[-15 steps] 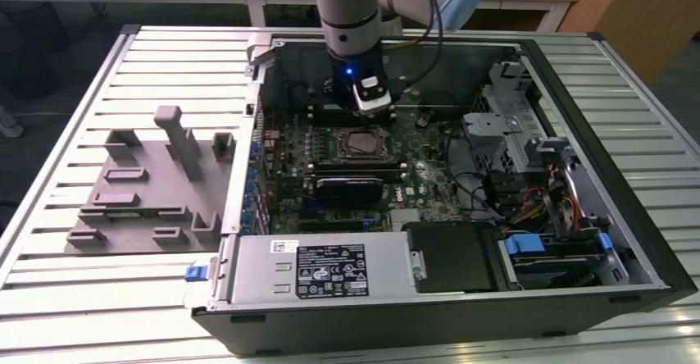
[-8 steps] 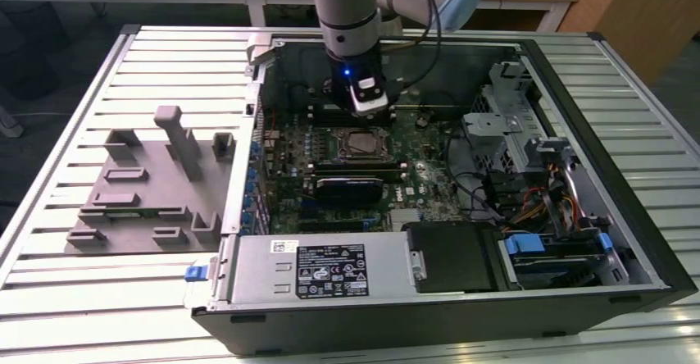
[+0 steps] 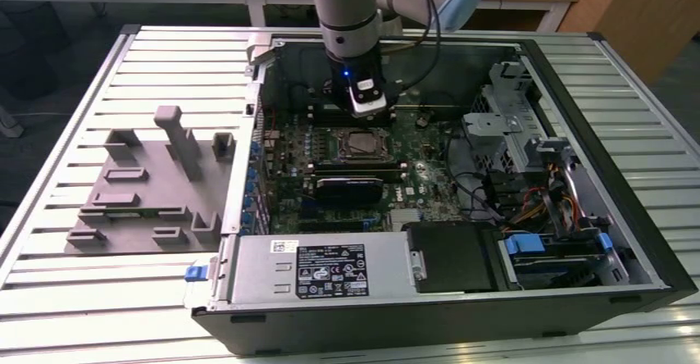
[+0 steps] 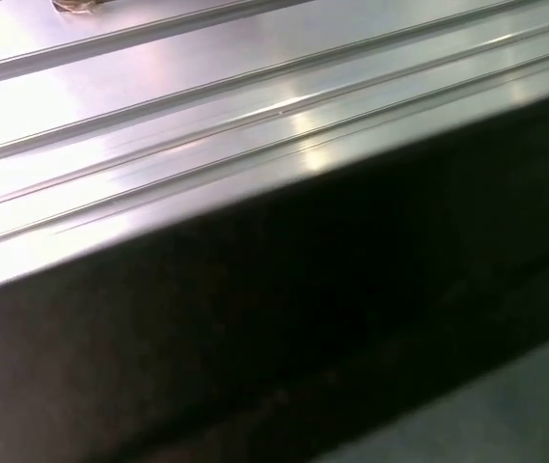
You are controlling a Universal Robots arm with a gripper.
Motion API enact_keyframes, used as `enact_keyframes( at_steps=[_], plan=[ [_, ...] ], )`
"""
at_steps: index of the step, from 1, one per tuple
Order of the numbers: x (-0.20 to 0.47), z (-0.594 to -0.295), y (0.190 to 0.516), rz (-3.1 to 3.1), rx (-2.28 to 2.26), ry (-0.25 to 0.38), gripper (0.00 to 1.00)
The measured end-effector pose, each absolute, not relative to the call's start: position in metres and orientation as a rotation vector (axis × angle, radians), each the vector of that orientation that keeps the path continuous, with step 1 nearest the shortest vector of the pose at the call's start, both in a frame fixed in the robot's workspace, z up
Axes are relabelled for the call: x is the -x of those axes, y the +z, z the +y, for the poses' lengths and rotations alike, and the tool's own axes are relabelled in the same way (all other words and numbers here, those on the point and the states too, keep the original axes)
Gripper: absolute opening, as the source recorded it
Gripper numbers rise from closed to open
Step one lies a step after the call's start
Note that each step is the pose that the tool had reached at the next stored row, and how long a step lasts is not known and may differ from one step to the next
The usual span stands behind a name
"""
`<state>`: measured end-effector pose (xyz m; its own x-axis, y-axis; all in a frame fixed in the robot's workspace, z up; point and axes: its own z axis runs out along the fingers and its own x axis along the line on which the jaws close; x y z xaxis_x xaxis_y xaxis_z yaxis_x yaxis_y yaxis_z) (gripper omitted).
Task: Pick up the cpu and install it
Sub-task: 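Install the first cpu locking lever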
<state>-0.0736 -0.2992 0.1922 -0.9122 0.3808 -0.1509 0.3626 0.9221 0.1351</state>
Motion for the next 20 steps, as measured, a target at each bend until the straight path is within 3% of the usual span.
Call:
enact_keyframes(
  at_steps=[20],
  plan=[
    [0.073, -0.299, 0.211, 2.908, -0.566, 0.161, 0.11]
  ],
)
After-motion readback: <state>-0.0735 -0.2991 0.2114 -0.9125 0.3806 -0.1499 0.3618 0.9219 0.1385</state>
